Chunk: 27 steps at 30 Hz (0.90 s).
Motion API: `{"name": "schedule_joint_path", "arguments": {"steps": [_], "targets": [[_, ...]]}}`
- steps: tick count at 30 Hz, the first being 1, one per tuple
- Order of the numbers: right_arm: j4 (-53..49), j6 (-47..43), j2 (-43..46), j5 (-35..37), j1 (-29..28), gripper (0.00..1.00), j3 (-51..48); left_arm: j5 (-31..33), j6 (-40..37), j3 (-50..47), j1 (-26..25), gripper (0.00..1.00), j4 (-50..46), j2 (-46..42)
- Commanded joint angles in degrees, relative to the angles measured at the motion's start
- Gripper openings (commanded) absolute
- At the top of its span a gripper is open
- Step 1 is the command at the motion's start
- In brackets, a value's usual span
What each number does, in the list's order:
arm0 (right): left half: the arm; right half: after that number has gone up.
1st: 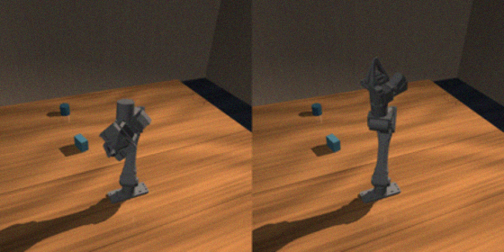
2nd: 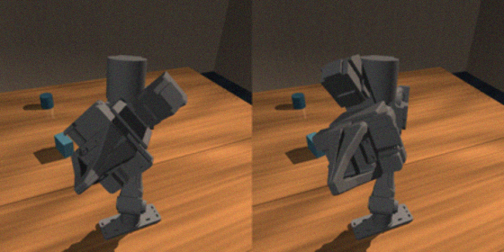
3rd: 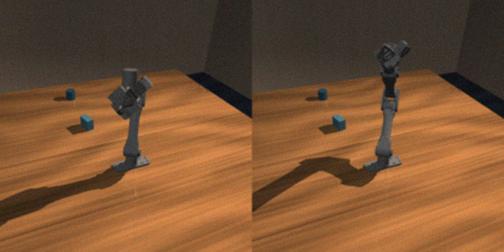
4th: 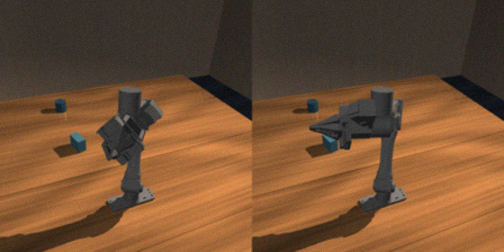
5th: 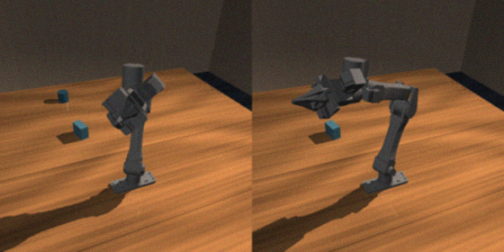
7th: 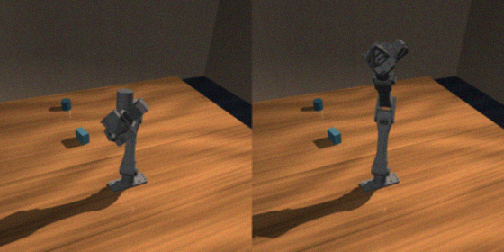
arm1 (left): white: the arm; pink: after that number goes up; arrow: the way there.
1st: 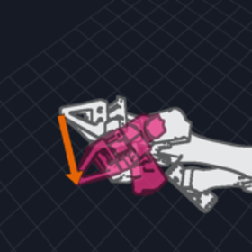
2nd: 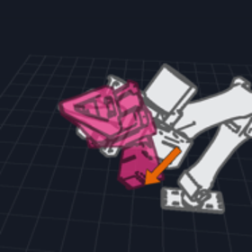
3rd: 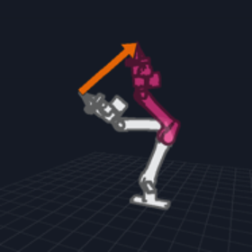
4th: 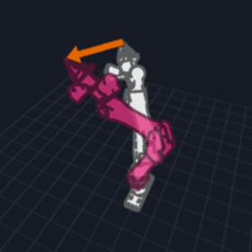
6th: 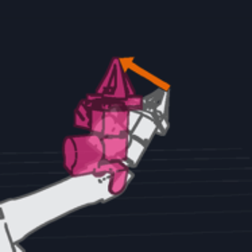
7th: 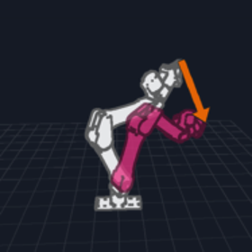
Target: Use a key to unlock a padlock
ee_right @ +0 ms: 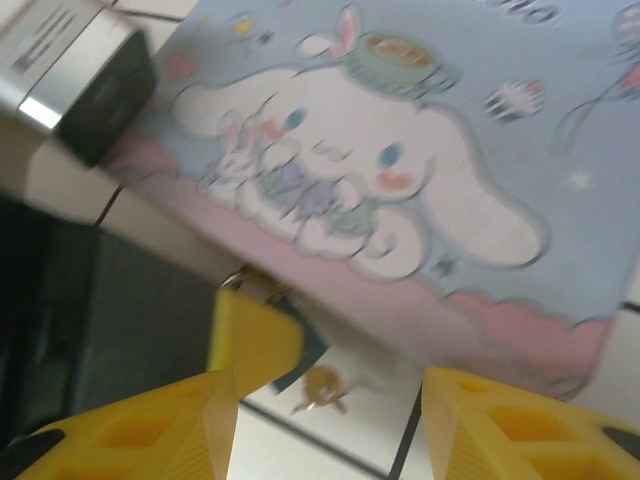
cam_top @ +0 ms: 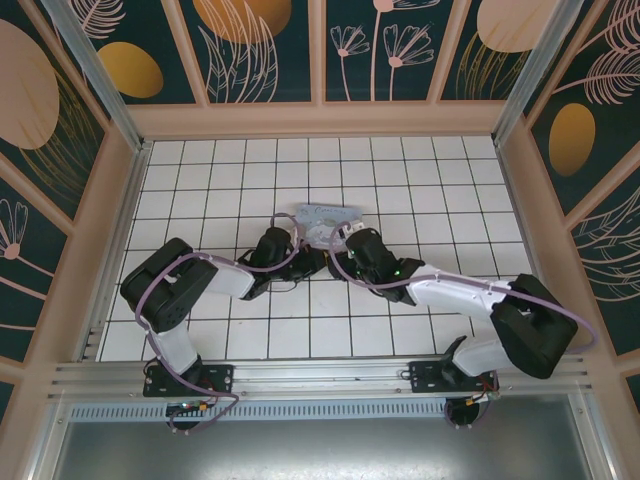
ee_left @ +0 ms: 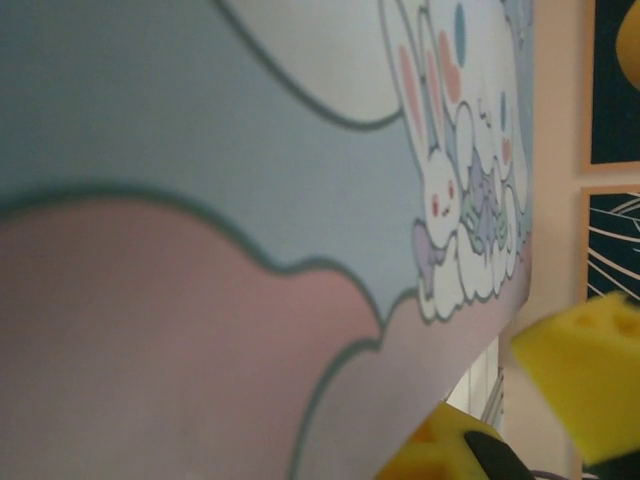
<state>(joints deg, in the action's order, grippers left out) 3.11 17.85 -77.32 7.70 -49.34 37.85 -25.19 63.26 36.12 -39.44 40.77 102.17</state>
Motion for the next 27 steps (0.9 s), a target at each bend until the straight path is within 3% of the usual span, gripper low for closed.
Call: {"name": "schedule_joint_path", "arguments": {"steps": [1,5,27], "targets": [[-2.9,2.5,5.4,-1.0,-0.8,0.52,-1.6,-2.8,0.3,2.3,-0.5,0.00,1.1,0.3],[-3.5,2.5,7.0,-0.9,-1.1,0.53,-2.8,-3.0,0.4,3.0,-0.5,0.00,0.8,0.6],[-2.5,-4.4,-9.7,9.0,-3.6,0.49,1.0,-3.2,-0.7,4.0,-0.4,0.00,-2.2,0.0]]}}
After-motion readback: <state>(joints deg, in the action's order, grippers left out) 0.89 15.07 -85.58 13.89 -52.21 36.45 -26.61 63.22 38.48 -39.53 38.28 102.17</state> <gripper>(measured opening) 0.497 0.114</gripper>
